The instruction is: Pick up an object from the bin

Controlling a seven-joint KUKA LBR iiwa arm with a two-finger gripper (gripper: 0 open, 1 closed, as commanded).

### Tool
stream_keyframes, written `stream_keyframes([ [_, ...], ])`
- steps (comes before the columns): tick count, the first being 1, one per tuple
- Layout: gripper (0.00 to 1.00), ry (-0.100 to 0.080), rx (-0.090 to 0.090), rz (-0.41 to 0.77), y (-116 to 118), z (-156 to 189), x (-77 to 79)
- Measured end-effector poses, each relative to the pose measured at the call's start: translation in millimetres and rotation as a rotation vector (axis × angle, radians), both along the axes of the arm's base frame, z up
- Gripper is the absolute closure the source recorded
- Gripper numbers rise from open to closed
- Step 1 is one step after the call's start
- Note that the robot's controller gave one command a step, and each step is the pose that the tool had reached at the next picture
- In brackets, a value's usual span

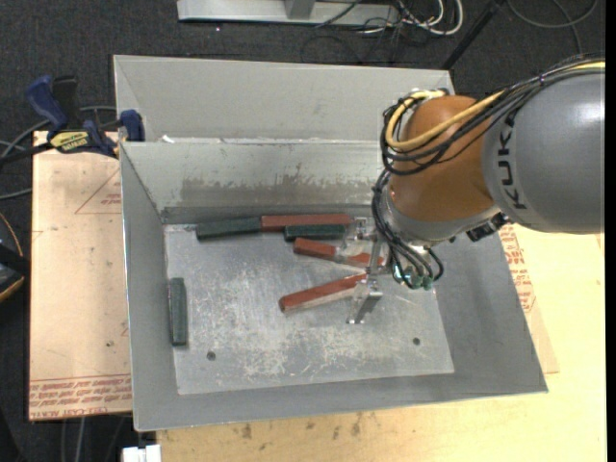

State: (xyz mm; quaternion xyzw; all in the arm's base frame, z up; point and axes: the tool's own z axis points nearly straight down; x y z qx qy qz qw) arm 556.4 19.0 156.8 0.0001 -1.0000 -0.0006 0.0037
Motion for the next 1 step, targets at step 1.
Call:
stream_keyframes([
  [1,0.00,-0.008,0.000,0.000,-0.1,3.9,1.9],
])
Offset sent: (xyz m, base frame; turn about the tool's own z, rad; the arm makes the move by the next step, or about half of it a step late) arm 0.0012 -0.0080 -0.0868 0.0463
